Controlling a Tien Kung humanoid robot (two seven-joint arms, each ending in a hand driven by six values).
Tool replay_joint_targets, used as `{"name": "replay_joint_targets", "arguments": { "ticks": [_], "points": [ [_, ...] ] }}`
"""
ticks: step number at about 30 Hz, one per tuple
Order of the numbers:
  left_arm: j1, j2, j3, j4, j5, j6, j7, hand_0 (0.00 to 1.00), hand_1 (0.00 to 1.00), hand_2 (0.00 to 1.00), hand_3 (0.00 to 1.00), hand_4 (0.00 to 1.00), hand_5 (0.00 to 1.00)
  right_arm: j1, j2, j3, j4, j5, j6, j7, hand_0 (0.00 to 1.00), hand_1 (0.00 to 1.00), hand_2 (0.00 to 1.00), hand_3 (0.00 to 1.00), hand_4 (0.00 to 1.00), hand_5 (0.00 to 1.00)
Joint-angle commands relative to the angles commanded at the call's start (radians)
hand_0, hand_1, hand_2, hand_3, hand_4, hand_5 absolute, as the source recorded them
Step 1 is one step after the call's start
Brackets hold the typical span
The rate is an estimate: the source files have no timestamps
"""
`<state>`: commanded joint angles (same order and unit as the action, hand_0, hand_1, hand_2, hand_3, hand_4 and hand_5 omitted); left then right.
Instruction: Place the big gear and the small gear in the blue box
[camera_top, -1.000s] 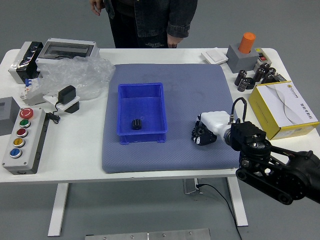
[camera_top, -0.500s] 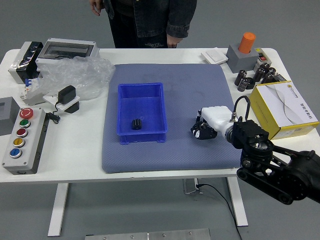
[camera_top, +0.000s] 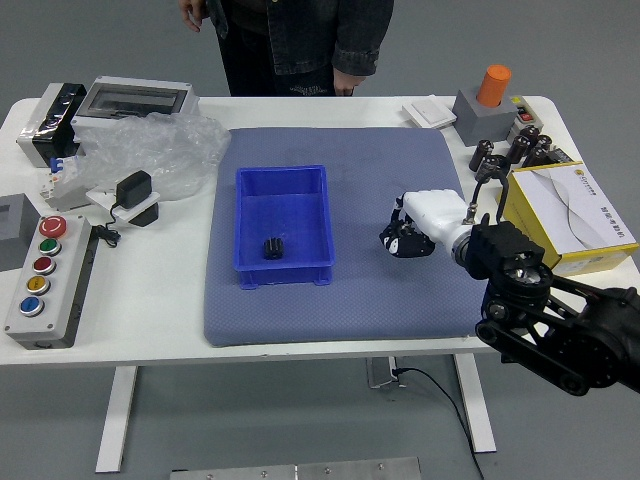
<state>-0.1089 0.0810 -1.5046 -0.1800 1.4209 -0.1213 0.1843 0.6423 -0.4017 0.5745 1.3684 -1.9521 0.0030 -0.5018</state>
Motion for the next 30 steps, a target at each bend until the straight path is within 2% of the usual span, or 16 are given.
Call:
{"name": "replay_joint_targets", "arguments": {
  "ticks": [7, 12, 19, 30],
  "points": [
    [0.001, 0.002, -0.005, 0.0, 0.006, -0.002, 0.001, 0.728, 0.678, 0.701, 0.701, 0.444, 0.01, 0.042, 0.012, 0.046, 0.047, -0.015, 0.01, -0.009, 0.503, 0.371, 0.416, 0.501, 0.518, 0.234],
    [0.002, 0.002, -0.008, 0.0, 0.012, -0.004, 0.002, 0.728, 0.677, 0.702, 0.703, 0.444, 0.01, 0.078, 0.045, 0.065, 0.062, -0.024, 0.015, -0.012, 0.506, 0.373, 0.417, 0.504, 0.501, 0.228],
    [0.003, 0.001, -0.01, 0.0, 0.019, -0.006, 0.003, 0.728, 0.677, 0.701, 0.702, 0.443, 0.01, 0.122, 0.143, 0.078, 0.027, -0.039, 0.012, -0.008, 0.507, 0.374, 0.419, 0.507, 0.498, 0.211],
    [0.006, -0.007, -0.008, 0.0, 0.03, -0.008, 0.007, 0.728, 0.677, 0.698, 0.702, 0.441, 0.01, 0.162, 0.319, 0.06, -0.104, -0.029, -0.015, 0.014, 0.529, 0.394, 0.429, 0.517, 0.5, 0.225]
  ]
}}
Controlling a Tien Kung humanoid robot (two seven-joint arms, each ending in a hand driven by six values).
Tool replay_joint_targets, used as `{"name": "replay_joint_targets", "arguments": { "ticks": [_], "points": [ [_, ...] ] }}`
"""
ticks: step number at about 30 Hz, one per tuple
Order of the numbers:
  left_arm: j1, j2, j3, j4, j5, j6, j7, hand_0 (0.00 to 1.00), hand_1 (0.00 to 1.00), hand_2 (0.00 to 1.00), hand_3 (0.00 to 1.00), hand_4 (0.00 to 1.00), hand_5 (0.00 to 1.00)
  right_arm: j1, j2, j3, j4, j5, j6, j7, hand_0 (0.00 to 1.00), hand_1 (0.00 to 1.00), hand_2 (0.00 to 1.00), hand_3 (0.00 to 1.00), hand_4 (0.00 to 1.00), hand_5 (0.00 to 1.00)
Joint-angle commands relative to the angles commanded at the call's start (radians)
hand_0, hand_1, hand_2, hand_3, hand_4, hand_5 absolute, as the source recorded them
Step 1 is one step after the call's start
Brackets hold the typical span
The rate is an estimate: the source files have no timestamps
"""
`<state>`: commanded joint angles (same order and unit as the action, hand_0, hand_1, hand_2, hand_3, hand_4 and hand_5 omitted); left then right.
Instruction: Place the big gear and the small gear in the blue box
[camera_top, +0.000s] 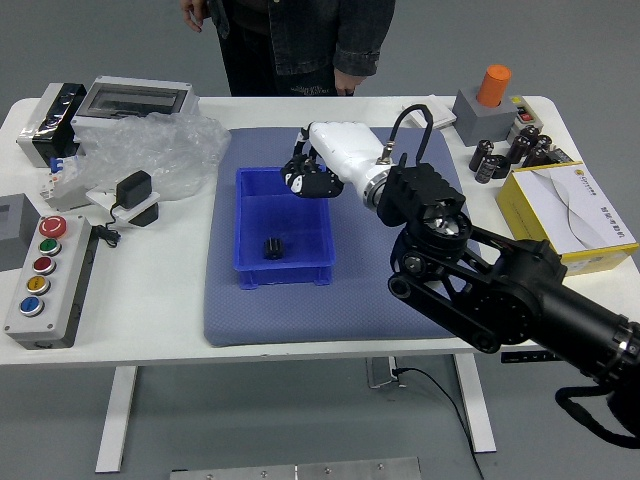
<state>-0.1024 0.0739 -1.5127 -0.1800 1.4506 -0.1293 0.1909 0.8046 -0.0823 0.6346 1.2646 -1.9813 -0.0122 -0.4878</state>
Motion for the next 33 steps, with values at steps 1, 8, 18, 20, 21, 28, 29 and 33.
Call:
{"name": "replay_joint_targets", "arguments": {
  "ticks": [1, 8, 18, 20, 21, 28, 29, 33],
  "points": [
    [0.0, -0.001, 0.0, 0.0, 0.001, 0.0, 0.0, 0.728, 0.677, 0.698, 0.702, 0.441, 0.01, 0.0, 0.011, -0.003, -0.01, 0.003, -0.002, 0.001, 0.529, 0.394, 0.429, 0.517, 0.5, 0.225],
    [0.0, -0.004, 0.001, 0.0, 0.002, 0.0, 0.001, 0.728, 0.677, 0.695, 0.701, 0.44, 0.012, -0.008, 0.052, -0.007, -0.055, 0.042, 0.012, -0.005, 0.626, 0.461, 0.527, 0.655, 0.554, 0.399],
    [-0.003, -0.005, 0.001, 0.0, 0.003, -0.001, 0.0, 0.728, 0.677, 0.693, 0.699, 0.437, 0.011, -0.007, 0.056, 0.033, -0.066, 0.066, 0.063, -0.005, 0.683, 0.636, 0.841, 0.997, 0.834, 0.535],
    [-0.003, -0.005, 0.001, 0.0, 0.003, -0.001, 0.0, 0.728, 0.677, 0.693, 0.699, 0.437, 0.011, -0.008, 0.053, 0.037, -0.063, 0.07, 0.069, -0.006, 0.683, 0.636, 0.841, 0.997, 0.834, 0.535],
    [-0.003, -0.005, 0.001, 0.0, 0.002, -0.001, 0.0, 0.728, 0.677, 0.693, 0.699, 0.437, 0.011, -0.008, 0.052, 0.038, -0.062, 0.071, 0.071, -0.006, 0.683, 0.636, 0.841, 0.997, 0.834, 0.535],
    [-0.004, -0.003, 0.005, 0.0, -0.004, 0.001, -0.003, 0.728, 0.677, 0.693, 0.696, 0.435, 0.011, -0.017, 0.026, 0.053, -0.033, 0.083, 0.08, -0.009, 0.686, 0.648, 0.876, 0.998, 0.855, 0.556],
    [-0.004, -0.003, 0.005, 0.0, -0.005, 0.001, -0.003, 0.728, 0.677, 0.693, 0.696, 0.435, 0.011, -0.02, 0.015, 0.058, -0.023, 0.086, 0.082, -0.009, 0.686, 0.648, 0.876, 0.998, 0.855, 0.556],
    [-0.005, 0.001, 0.006, 0.0, -0.014, 0.003, -0.005, 0.728, 0.678, 0.692, 0.698, 0.436, 0.013, -0.042, -0.052, 0.09, 0.023, 0.112, 0.085, -0.008, 0.702, 0.655, 0.859, 0.991, 0.87, 0.566]
  ]
}}
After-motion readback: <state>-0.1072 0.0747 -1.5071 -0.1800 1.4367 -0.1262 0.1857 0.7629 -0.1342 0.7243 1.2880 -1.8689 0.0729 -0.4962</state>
